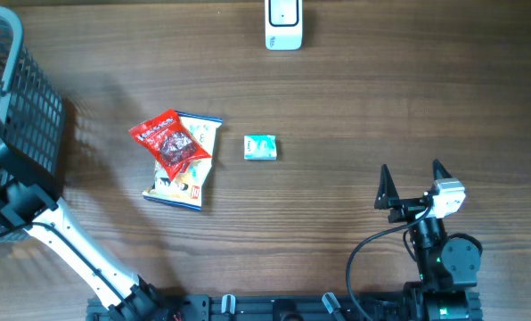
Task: Scan the item barcode
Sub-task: 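Reach into the basket and grasp the orange box with the left gripper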
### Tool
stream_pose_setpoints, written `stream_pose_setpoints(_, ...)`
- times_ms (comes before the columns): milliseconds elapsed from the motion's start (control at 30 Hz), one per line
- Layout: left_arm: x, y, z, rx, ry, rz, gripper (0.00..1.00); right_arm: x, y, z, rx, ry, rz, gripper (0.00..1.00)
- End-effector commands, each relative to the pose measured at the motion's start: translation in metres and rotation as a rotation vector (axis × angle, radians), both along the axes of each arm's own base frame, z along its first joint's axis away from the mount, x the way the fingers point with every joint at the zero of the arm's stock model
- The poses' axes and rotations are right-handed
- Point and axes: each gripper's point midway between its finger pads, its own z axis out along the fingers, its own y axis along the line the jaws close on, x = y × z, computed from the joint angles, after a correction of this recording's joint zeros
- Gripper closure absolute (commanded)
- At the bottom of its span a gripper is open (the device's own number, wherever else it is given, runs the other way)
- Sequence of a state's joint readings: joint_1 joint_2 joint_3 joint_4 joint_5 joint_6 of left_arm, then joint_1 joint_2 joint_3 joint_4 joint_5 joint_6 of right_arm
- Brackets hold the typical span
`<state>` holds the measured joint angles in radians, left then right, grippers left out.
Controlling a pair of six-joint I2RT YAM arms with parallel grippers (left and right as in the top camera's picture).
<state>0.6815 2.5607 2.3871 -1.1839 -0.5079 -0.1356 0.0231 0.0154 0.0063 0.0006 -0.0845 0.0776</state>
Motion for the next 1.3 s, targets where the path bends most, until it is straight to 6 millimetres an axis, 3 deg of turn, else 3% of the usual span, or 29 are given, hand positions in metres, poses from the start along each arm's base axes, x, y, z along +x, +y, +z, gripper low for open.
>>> stream_pose_setpoints(0, -0.012, 0.003, -0.02, -0.028, 0.042, 0.004, 0.3, 0.0, -0.001, 0.001, 0.008, -0.006, -0.007, 0.0)
stream_pose_setpoints(167, -0.033, 0.007, -0.04, -0.056, 0.081, 0.035, 0.31, 0.0, -0.001, 0.001, 0.008, -0.006, -0.007, 0.0)
stream_pose_setpoints(300, -0.051, 0.018, -0.04, -0.014, 0.113, 0.09, 0.26, 0.0, -0.001, 0.001, 0.008, -0.006, -0.007, 0.0)
stream_pose_setpoints(400, -0.056, 0.023, -0.04, -0.012, 0.109, 0.103, 0.25, 0.0, -0.001, 0.001, 0.008, -0.006, -0.007, 0.0)
stream_pose_setpoints(567, -0.048, 0.017, -0.049, -0.081, 0.049, 0.088, 0.33, 0.0, -0.001, 0.001, 0.007, -0.006, -0.007, 0.0)
stream_pose_setpoints(633, -0.046, 0.015, -0.051, -0.095, 0.037, 0.085, 0.42, 0.0, -0.001, 0.001, 0.008, -0.006, -0.007, 0.0)
stream_pose_setpoints(700, -0.046, 0.014, -0.05, -0.096, 0.038, 0.085, 0.63, 0.0, -0.001, 0.001, 0.008, -0.006, -0.007, 0.0)
stream_pose_setpoints(833, -0.048, 0.012, -0.051, -0.106, 0.05, 0.086, 0.96, 0.0, -0.001, 0.001, 0.008, -0.006, -0.007, 0.0)
stream_pose_setpoints(967, -0.052, 0.006, -0.048, -0.121, 0.073, 0.083, 0.96, 0.0, -0.001, 0.001, 0.008, -0.006, -0.007, 0.0)
stream_pose_setpoints(1100, -0.044, 0.002, -0.01, -0.066, -0.017, 0.157, 0.96, 0.0, -0.001, 0.001, 0.008, -0.006, -0.007, 0.0)
stream_pose_setpoints(1200, -0.031, -0.006, 0.053, 0.005, -0.134, 0.158, 0.96, 0.0, -0.001, 0.001, 0.008, -0.006, -0.007, 0.0)
stream_pose_setpoints(1267, -0.02, -0.021, 0.106, 0.042, -0.233, 0.12, 0.96, 0.0, -0.001, 0.001, 0.008, -0.006, -0.007, 0.0)
